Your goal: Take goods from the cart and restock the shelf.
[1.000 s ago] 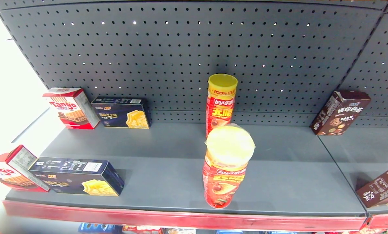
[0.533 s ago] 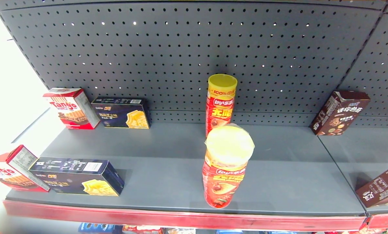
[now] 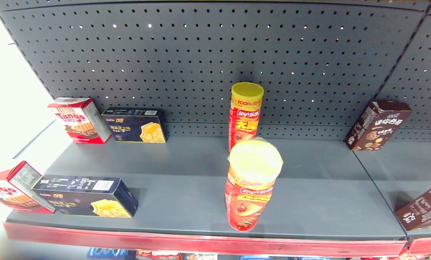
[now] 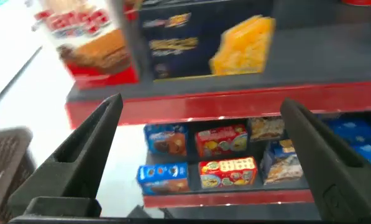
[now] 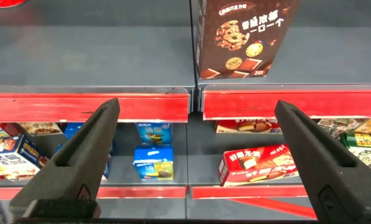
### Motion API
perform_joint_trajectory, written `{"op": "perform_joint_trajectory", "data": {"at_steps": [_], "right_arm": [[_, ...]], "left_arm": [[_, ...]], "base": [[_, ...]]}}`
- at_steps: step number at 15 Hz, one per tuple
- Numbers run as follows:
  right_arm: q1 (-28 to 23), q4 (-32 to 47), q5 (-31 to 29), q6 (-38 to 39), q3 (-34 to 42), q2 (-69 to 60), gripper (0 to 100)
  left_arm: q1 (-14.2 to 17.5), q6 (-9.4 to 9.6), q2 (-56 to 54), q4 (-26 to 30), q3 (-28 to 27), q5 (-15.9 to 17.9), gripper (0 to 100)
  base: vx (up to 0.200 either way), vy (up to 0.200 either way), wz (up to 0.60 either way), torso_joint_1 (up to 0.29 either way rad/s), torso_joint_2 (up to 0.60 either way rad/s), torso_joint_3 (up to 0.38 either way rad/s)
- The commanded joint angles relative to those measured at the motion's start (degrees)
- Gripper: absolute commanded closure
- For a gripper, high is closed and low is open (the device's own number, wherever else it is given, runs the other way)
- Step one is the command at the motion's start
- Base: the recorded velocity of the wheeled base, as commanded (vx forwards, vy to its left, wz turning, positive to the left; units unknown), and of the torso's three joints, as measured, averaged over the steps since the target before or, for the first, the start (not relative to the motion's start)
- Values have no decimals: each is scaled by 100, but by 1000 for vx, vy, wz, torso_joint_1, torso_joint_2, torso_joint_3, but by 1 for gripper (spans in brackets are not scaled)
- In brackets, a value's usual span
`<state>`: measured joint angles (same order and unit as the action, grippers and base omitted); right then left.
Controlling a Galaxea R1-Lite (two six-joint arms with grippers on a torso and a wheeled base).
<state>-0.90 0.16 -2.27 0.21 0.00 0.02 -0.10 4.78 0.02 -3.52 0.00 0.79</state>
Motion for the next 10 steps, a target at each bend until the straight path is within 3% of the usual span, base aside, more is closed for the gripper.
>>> {"op": "perform_joint_trajectory", "data": {"at_steps": [1, 2, 3, 4, 5, 6, 10], "right_arm": [[2, 2, -2, -3, 0, -2, 0], [2, 2, -2, -3, 0, -2, 0], [2, 2, -2, -3, 0, -2, 0], [-6, 2, -2, -3, 0, -2, 0], [2, 2, -2, -3, 0, -2, 0], [-6, 2, -2, -3, 0, -2, 0], [2, 2, 112, -65, 0, -2, 0]], "left_arm": [[19, -592, -2, 264, -9, -800, 0], [19, -592, -2, 264, -18, -791, 0], [1, -408, -2, 326, 0, -457, 0], [1, -372, -2, 335, 0, 184, 0], [-8, -241, -2, 344, -9, 395, 0], [-17, -161, -2, 387, -26, 439, 0], [-8, -153, -2, 396, -26, 439, 0]], "base": [[0, 0, 0, 0, 0, 0], [0, 0, 0, 0, 0, 0], [0, 0, 0, 0, 0, 0], [0, 0, 0, 0, 0, 0], [0, 0, 0, 0, 0, 0], [0, 0, 0, 0, 0, 0], [0, 0, 0, 0, 0, 0]]}}
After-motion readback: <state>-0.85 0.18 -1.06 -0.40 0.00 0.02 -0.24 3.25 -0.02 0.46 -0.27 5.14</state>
